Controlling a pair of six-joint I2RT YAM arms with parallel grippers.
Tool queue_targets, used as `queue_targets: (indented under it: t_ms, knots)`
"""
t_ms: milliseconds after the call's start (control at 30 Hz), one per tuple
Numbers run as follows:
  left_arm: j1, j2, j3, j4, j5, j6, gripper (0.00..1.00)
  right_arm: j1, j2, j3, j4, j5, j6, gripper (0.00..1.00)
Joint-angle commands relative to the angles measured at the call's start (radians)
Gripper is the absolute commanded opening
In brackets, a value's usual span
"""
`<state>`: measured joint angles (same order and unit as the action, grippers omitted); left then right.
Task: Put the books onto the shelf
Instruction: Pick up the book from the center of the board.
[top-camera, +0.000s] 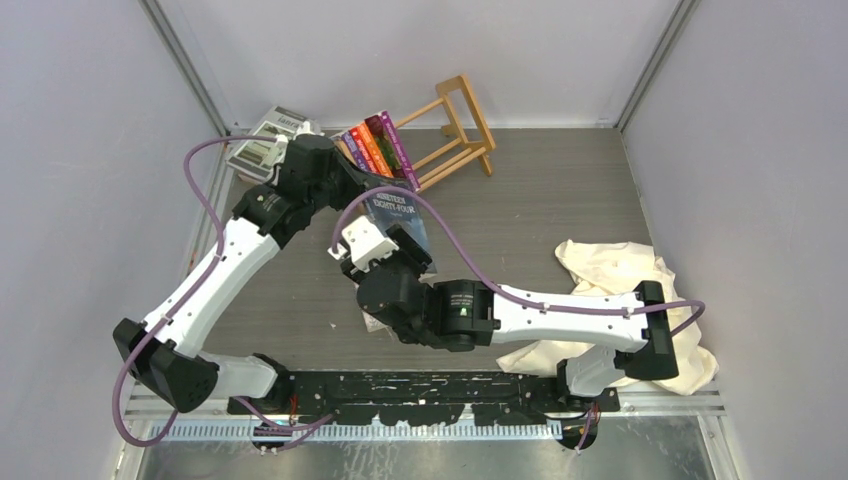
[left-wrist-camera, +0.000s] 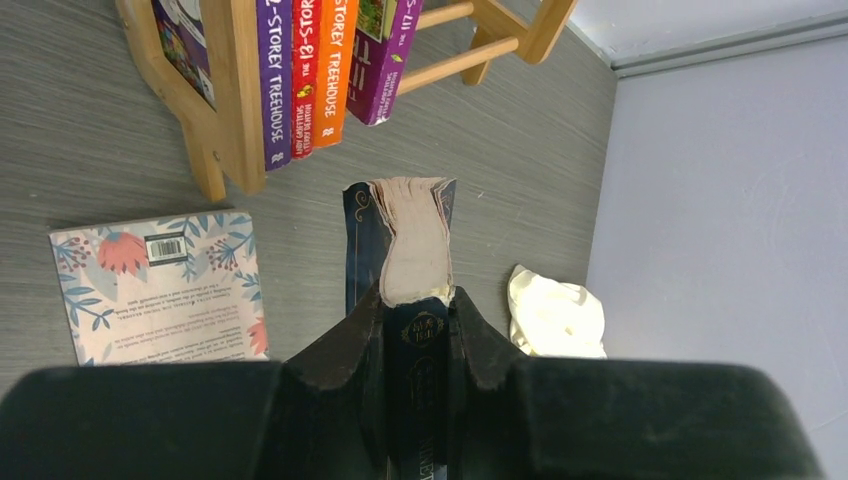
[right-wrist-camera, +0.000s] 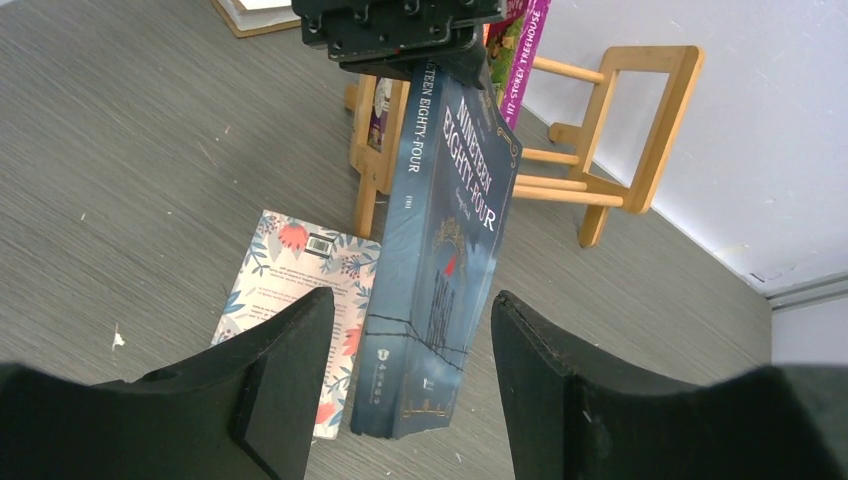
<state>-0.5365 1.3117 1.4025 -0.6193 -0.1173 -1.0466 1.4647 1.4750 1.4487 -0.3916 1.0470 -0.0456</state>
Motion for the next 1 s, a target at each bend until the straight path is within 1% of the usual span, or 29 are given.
queue_targets:
  t_ms: [0,233,433,500,633,700,767,967]
  knots:
    - [-0.016,-0.063,0.068,0.087,-0.032,-0.004,0.00,-0.003,0.029,0.073,-0.034,0.029,0.045,0.64]
    - [-0.046,-0.074,0.092,0.073,-0.059,0.020,0.00,-0.041,0.059,0.108,-0.089,0.025,0.109,0.66]
    - [-0.070,-0.095,0.096,0.062,-0.085,0.035,0.00,-0.073,0.067,0.121,-0.100,0.004,0.120,0.65]
    - [-0.075,-0.102,0.096,0.059,-0.093,0.039,0.00,-0.083,0.076,0.131,-0.110,-0.006,0.123,0.65]
    - [-0.085,-0.109,0.099,0.057,-0.108,0.045,0.00,-0.100,0.105,0.170,-0.150,-0.027,0.141,0.59]
    - [-0.092,-0.110,0.101,0.057,-0.117,0.046,0.00,-0.104,0.123,0.192,-0.173,-0.030,0.151,0.54]
    - [-0.096,-0.110,0.102,0.057,-0.127,0.048,0.00,-0.107,0.139,0.213,-0.196,-0.031,0.163,0.46]
    - [-0.109,-0.112,0.107,0.070,-0.150,0.052,0.00,-0.126,0.157,0.243,-0.270,-0.018,0.212,0.11]
